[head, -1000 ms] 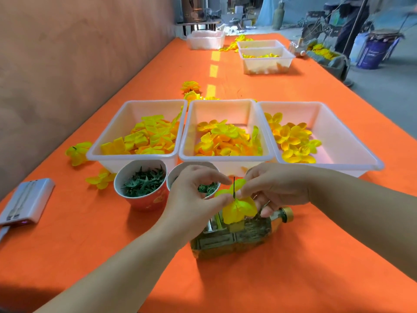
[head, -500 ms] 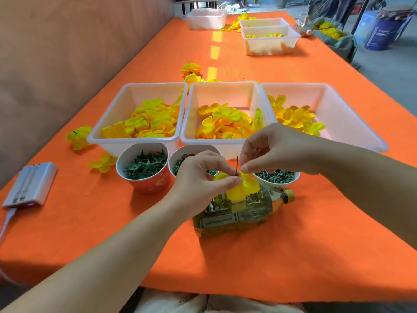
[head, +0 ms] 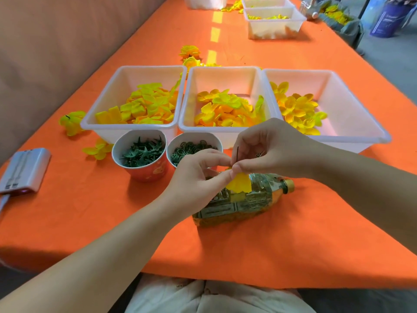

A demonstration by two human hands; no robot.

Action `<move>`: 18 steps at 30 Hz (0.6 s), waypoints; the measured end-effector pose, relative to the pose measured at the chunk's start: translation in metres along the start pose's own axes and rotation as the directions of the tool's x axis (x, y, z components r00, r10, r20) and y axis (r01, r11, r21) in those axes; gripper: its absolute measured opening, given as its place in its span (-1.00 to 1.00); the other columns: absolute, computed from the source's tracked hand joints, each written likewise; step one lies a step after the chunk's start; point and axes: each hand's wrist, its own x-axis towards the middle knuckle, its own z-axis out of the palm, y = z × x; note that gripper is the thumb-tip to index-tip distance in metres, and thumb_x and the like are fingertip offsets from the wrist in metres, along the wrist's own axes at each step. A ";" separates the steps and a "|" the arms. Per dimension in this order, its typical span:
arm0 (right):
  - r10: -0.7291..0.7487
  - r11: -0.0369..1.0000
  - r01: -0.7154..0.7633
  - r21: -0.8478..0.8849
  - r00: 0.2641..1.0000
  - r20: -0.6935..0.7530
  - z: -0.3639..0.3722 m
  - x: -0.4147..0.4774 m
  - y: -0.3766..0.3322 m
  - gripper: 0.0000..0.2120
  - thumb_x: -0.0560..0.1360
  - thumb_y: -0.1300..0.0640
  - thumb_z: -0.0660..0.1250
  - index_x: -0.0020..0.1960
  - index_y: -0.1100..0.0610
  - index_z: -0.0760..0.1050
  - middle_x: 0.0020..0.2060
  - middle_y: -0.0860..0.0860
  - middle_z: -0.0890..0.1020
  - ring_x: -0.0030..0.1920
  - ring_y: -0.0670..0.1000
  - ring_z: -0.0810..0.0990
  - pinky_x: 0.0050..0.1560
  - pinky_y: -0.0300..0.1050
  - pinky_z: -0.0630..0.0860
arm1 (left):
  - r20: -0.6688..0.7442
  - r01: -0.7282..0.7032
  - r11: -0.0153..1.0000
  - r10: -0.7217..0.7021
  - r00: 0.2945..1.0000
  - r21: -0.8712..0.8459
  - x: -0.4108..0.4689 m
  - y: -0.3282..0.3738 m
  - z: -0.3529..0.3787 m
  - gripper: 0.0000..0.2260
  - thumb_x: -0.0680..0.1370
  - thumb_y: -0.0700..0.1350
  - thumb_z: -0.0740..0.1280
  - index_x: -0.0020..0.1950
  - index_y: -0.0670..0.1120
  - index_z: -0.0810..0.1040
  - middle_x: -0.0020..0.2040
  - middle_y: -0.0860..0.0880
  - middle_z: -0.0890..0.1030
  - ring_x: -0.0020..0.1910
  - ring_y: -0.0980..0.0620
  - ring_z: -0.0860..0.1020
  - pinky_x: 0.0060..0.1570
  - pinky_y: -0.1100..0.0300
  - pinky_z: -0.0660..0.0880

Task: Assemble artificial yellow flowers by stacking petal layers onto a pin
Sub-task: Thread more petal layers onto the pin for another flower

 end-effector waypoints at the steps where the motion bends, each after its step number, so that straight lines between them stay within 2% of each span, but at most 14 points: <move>1: -0.011 0.999 0.011 -0.038 1.000 -0.009 0.001 0.000 0.000 -0.93 0.40 0.29 0.52 -0.18 0.16 0.67 -0.35 -0.04 0.68 -0.31 -0.03 0.65 -0.25 -0.10 0.56 | 0.000 0.006 1.000 -0.006 1.000 -0.018 0.000 -0.001 0.001 -0.84 0.50 -0.14 0.42 0.05 -0.13 0.69 0.01 -0.10 0.67 0.01 -0.15 0.64 0.09 -0.14 0.57; 3: -0.015 0.997 0.015 -0.075 1.000 0.000 0.003 -0.001 0.000 -0.90 0.39 0.28 0.52 -0.20 0.10 0.67 -0.37 -0.03 0.67 -0.35 -0.10 0.63 -0.29 -0.18 0.53 | -0.033 -0.008 0.997 0.005 0.999 -0.080 0.000 -0.003 0.004 -0.82 0.46 -0.20 0.42 0.05 -0.07 0.63 0.01 0.00 0.67 0.06 -0.06 0.63 0.04 -0.10 0.58; 5: 0.031 0.999 -0.030 -0.025 0.999 0.026 0.002 -0.002 0.003 -0.92 0.41 0.25 0.52 -0.19 0.10 0.67 -0.38 0.00 0.68 -0.36 -0.08 0.64 -0.31 -0.24 0.52 | -0.086 -0.053 0.989 0.042 0.995 -0.134 0.003 -0.003 0.006 -0.81 0.41 -0.14 0.47 -0.01 0.01 0.58 -0.02 0.03 0.65 0.03 0.01 0.63 -0.07 -0.03 0.55; 8: 0.169 0.960 -0.202 0.196 0.971 0.172 -0.008 -0.002 0.013 -0.96 0.46 0.25 0.49 -0.11 0.14 0.67 -0.28 0.10 0.72 -0.25 0.02 0.71 -0.26 -0.19 0.60 | -0.093 -0.092 0.987 0.080 0.992 -0.133 0.008 -0.003 0.006 -0.84 0.41 -0.06 0.53 -0.07 0.02 0.63 -0.04 -0.08 0.67 0.03 -0.13 0.64 0.07 -0.28 0.55; 10: 0.224 0.865 -0.342 0.367 0.918 0.327 -0.019 0.000 0.019 -0.91 0.50 0.32 0.43 -0.03 0.20 0.65 -0.17 0.19 0.73 -0.13 0.07 0.73 -0.20 -0.18 0.63 | -0.085 -0.086 0.988 0.076 0.993 -0.126 0.011 -0.004 0.005 -0.87 0.41 -0.05 0.53 -0.07 0.06 0.65 -0.04 -0.06 0.68 0.02 -0.12 0.64 0.09 -0.34 0.52; 11: 0.226 0.828 -0.388 0.404 0.891 0.393 -0.024 0.003 0.023 -0.89 0.50 0.32 0.40 0.01 0.22 0.64 -0.12 0.21 0.72 -0.08 0.11 0.73 -0.18 -0.17 0.65 | -0.080 -0.086 0.989 0.076 0.994 -0.123 0.012 -0.005 0.005 -0.88 0.41 -0.05 0.52 -0.08 0.07 0.66 -0.05 -0.05 0.69 -0.01 -0.12 0.64 0.07 -0.34 0.52; 13: 0.253 0.847 -0.419 0.326 0.858 0.446 -0.041 0.013 0.028 -0.86 0.50 0.24 0.40 0.04 0.24 0.64 -0.08 0.22 0.72 -0.04 0.13 0.73 -0.19 -0.17 0.66 | -0.071 -0.084 0.990 0.076 0.995 -0.117 0.011 -0.007 0.007 -0.91 0.42 -0.05 0.51 -0.10 0.03 0.69 -0.08 -0.08 0.69 -0.05 -0.20 0.63 0.02 -0.34 0.52; 14: 0.303 0.880 -0.415 0.230 0.865 0.401 -0.050 0.021 0.031 -0.87 0.50 0.21 0.41 0.02 0.22 0.64 -0.10 0.20 0.73 -0.07 0.10 0.74 -0.23 -0.18 0.64 | -0.068 -0.082 0.990 0.074 0.995 -0.114 0.010 -0.008 0.007 -0.92 0.43 -0.05 0.51 -0.11 0.01 0.70 -0.09 -0.08 0.70 -0.06 -0.22 0.64 0.00 -0.33 0.53; 15: 0.355 0.909 -0.400 0.116 0.890 0.286 -0.060 0.031 0.034 -0.91 0.51 0.21 0.42 -0.01 0.20 0.65 -0.15 0.16 0.74 -0.12 0.04 0.74 -0.27 -0.18 0.62 | -0.068 -0.082 0.990 0.075 0.995 -0.112 0.010 -0.009 0.008 -0.92 0.44 -0.05 0.50 -0.11 0.00 0.70 -0.09 -0.07 0.72 -0.05 -0.20 0.65 0.00 -0.31 0.54; 16: 0.385 0.922 -0.387 -0.011 0.915 0.117 -0.071 0.043 0.038 -0.94 0.51 0.24 0.42 -0.04 0.16 0.66 -0.19 0.12 0.74 -0.17 -0.01 0.73 -0.28 -0.18 0.58 | -0.069 -0.083 0.990 0.075 0.995 -0.112 0.009 -0.010 0.008 -0.92 0.44 -0.05 0.49 -0.10 -0.02 0.70 -0.09 -0.06 0.72 -0.05 -0.15 0.67 0.00 -0.28 0.56; 18: 0.317 0.872 -0.382 -0.304 0.917 -0.243 -0.088 0.071 0.050 -0.88 0.50 0.26 0.41 -0.04 0.10 0.69 -0.14 0.08 0.74 -0.13 -0.02 0.70 -0.18 -0.14 0.53 | -0.069 -0.086 0.990 0.078 0.995 -0.111 0.007 -0.010 0.008 -0.90 0.46 -0.06 0.48 -0.10 -0.06 0.70 -0.09 -0.06 0.72 -0.05 -0.10 0.68 -0.01 -0.19 0.60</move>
